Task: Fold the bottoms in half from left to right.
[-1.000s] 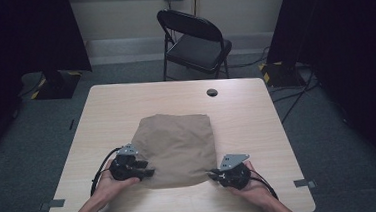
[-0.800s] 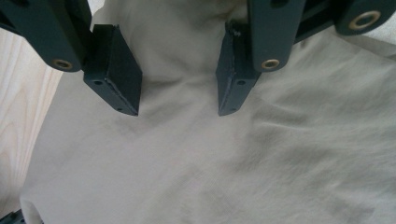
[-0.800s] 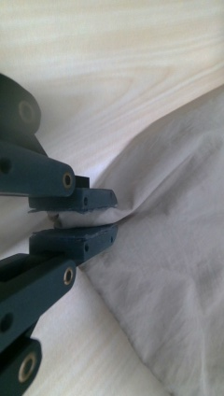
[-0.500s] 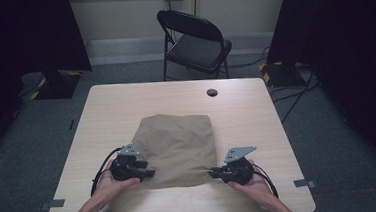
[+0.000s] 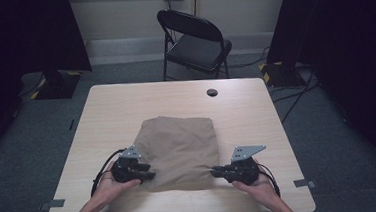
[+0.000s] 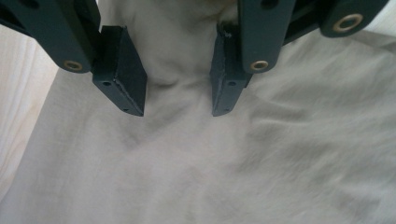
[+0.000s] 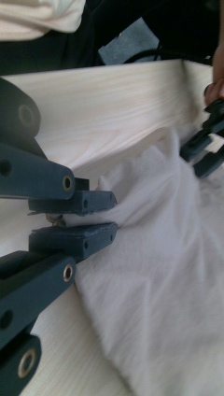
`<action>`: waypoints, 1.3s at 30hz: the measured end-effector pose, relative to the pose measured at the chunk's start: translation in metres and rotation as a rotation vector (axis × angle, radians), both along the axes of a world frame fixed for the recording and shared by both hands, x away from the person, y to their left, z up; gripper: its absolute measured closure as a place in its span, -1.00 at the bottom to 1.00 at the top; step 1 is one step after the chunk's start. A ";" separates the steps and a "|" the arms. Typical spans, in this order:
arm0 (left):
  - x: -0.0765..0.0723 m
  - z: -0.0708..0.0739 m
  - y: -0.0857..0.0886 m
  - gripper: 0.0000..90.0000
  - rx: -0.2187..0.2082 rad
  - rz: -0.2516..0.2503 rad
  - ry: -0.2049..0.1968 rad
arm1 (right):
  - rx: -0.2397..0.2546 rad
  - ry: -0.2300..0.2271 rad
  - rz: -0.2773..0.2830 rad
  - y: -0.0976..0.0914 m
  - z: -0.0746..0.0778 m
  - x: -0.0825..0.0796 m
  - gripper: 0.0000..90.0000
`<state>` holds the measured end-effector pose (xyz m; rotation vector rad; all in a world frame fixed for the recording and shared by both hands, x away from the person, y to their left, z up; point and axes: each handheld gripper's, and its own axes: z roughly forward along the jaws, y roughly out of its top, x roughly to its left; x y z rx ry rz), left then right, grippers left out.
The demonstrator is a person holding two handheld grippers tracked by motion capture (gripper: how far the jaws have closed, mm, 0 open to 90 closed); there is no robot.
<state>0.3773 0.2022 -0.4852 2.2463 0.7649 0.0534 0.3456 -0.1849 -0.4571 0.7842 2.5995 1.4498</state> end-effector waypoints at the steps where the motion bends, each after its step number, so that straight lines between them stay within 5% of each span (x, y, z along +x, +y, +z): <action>1: -0.001 0.000 -0.002 0.22 0.002 -0.003 0.004 | 0.009 0.001 -0.001 0.000 0.001 -0.001 0.85; 7: -0.003 0.002 -0.007 0.23 0.049 -0.044 -0.027 | 0.034 -0.017 -0.008 -0.003 0.008 -0.004 0.86; 12: -0.001 -0.001 -0.004 0.26 0.012 -0.035 -0.025 | 0.052 -0.034 -0.027 -0.002 0.014 0.003 0.88; 19: 0.000 -0.001 -0.003 0.30 0.014 -0.041 -0.035 | 0.067 -0.065 -0.032 0.007 0.027 0.012 0.90; 26: 0.001 -0.001 -0.002 0.43 0.023 -0.038 -0.036 | 0.058 -0.068 -0.052 0.018 0.031 0.038 0.91; 30: 0.003 -0.001 0.000 0.44 0.002 -0.036 -0.014 | 0.067 -0.061 -0.066 0.022 0.030 0.051 0.91; 33: 0.006 0.000 0.006 0.38 -0.039 -0.027 0.048 | 0.061 -0.046 -0.074 0.025 0.025 0.055 0.91; 39: -0.006 0.020 0.023 0.22 -0.154 -0.019 -0.005 | 0.056 -0.024 -0.081 0.025 0.019 0.058 0.92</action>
